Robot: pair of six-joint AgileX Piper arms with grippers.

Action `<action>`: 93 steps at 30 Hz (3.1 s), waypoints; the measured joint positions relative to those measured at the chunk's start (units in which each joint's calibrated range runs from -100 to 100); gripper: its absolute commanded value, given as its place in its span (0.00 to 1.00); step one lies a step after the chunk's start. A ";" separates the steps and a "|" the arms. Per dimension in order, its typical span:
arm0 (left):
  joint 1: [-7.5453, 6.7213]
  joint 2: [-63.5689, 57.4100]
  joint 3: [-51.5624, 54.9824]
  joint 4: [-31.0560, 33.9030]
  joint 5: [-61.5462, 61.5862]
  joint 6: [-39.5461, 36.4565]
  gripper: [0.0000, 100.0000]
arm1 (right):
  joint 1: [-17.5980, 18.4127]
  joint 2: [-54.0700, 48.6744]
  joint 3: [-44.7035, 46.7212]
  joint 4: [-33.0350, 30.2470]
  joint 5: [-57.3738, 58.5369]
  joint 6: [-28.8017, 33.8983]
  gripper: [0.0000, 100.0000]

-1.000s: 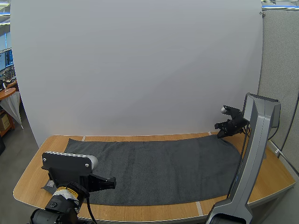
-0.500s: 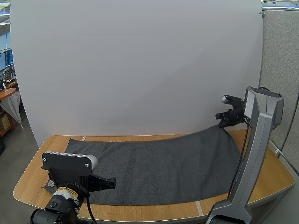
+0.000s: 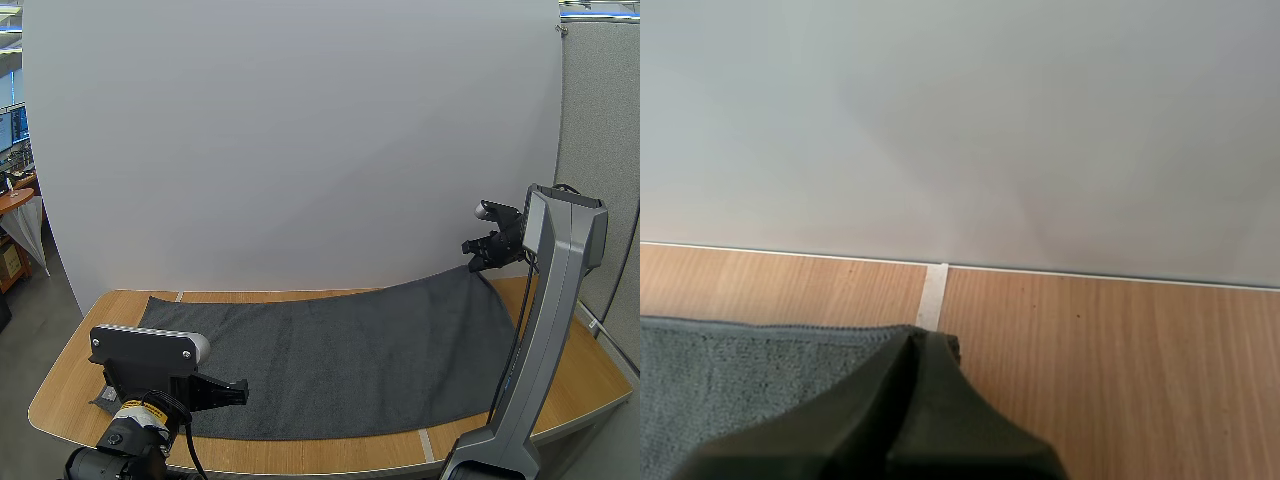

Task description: Fold the towel

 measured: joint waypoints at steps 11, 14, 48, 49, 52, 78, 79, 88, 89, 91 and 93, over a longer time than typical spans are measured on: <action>0.00 0.00 0.00 0.00 0.00 0.00 0.00 | 0.00 0.00 0.00 -0.09 0.00 0.00 0.00; 0.00 0.00 0.00 0.00 0.00 0.00 0.00 | 0.00 0.00 0.00 -0.09 0.00 0.00 0.00; 0.00 0.00 0.00 0.00 0.00 0.00 0.00 | 5.24 -7.31 0.00 4.16 13.87 3.77 0.00; 0.00 0.00 0.00 0.00 0.00 0.00 0.00 | 5.70 -7.72 0.00 4.16 13.87 4.09 0.00; 0.00 0.00 0.00 0.00 0.00 0.00 0.00 | 6.93 -8.98 0.00 4.16 14.04 5.05 0.00; 0.00 0.00 0.00 0.00 0.00 0.00 0.00 | 23.61 -30.50 19.91 0.05 6.34 12.01 0.00; 0.00 0.00 0.00 0.00 0.00 0.00 0.00 | 24.57 -31.06 20.68 -0.59 4.97 12.57 0.00; 0.00 0.00 0.00 0.00 0.00 0.00 0.00 | 30.70 -32.21 23.76 -2.86 -6.69 13.29 0.00; 0.00 0.00 0.00 0.00 0.00 0.00 0.00 | 31.42 -32.21 23.76 -3.02 -8.20 13.39 0.00; 0.00 0.00 0.00 0.00 0.00 0.00 0.00 | 32.86 -32.21 23.76 -3.54 -10.91 13.49 0.00; 0.00 0.00 0.00 0.00 0.00 0.00 0.00 | 33.62 -32.05 23.76 -3.95 -12.28 13.48 0.00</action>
